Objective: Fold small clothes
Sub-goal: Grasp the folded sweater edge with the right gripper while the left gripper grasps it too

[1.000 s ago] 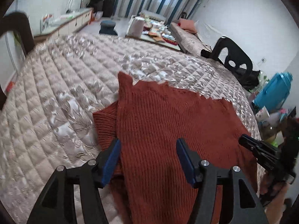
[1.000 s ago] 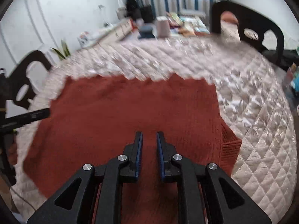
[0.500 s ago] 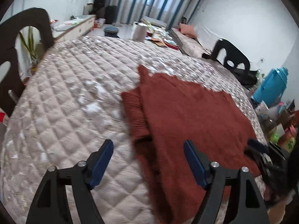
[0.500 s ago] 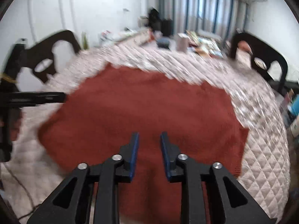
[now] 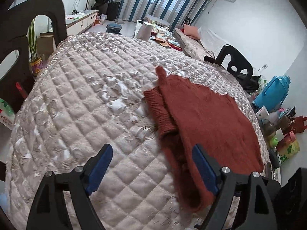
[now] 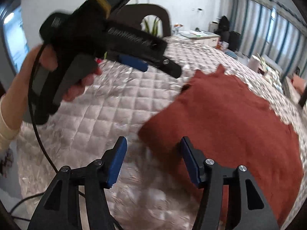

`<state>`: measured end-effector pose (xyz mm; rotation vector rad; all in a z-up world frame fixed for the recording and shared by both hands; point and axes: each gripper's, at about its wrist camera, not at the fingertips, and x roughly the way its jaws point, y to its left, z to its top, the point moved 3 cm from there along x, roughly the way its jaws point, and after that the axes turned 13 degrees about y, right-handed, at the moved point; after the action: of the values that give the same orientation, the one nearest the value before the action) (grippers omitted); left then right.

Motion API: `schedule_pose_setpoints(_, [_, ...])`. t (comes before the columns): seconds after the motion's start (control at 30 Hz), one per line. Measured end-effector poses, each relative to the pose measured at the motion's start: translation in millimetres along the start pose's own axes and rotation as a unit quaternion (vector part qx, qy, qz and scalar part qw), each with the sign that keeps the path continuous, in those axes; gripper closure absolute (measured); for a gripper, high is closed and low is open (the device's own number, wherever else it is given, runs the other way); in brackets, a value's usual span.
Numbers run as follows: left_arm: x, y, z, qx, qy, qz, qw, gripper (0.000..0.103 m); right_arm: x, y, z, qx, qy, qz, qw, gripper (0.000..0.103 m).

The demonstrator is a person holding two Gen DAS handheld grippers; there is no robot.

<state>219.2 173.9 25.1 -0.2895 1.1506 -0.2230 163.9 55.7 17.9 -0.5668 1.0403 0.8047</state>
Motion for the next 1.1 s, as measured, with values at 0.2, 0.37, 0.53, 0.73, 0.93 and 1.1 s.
schedule_pose_setpoints(0.2, [2,9,0,-0.008,0.009,-0.036,0.9993,0.013,24,2,12,0.011,0.032,-0.07,0.997,0.044])
schedule_pose_setpoints(0.37, [12,14,7,-0.025,0.021,-0.063,0.9975,0.01,24,-1,9,0.015,0.039,-0.089,0.995,0.044])
schedule_pose_setpoints(0.53, [28,9,18,-0.038,0.036,-0.104,0.9932,0.008,22,-18,8,0.07,0.033,-0.079,0.994,0.076])
schedule_pose_setpoints(0.73, [50,-1,36,-0.058,0.055,-0.135,0.9877,0.006,4,-36,5,0.121,-0.01,-0.04,0.992,0.09])
schedule_pose_setpoints(0.93, [66,-19,54,-0.041,0.076,-0.153,0.9844,0.004,-15,-46,2,0.153,-0.047,-0.007,0.987,0.091])
schedule_pose_setpoints(1.1, [80,-32,71,-0.041,0.091,-0.153,0.9832,0.004,-16,-43,-1,0.154,-0.052,0.008,0.987,0.091])
